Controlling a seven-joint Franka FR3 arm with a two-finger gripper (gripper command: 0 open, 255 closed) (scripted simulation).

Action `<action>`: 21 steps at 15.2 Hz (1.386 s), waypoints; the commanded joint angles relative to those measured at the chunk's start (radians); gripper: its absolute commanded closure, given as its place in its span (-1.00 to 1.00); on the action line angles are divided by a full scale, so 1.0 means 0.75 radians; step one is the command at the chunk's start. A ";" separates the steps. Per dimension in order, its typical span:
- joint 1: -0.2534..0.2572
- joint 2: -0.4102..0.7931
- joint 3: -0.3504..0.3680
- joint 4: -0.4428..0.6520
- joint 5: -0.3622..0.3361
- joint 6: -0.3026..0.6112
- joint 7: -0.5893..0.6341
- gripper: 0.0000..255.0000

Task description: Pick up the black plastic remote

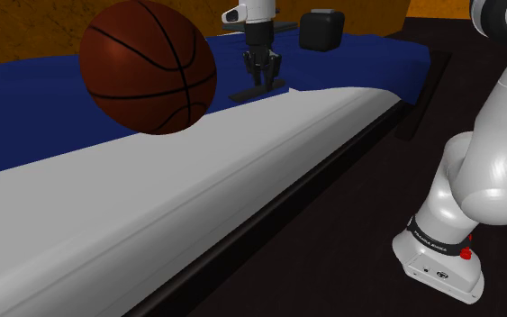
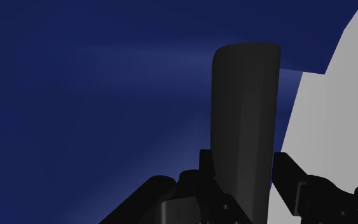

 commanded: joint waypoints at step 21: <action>-0.007 0.122 -0.005 0.432 0.012 -0.315 -0.002 1.00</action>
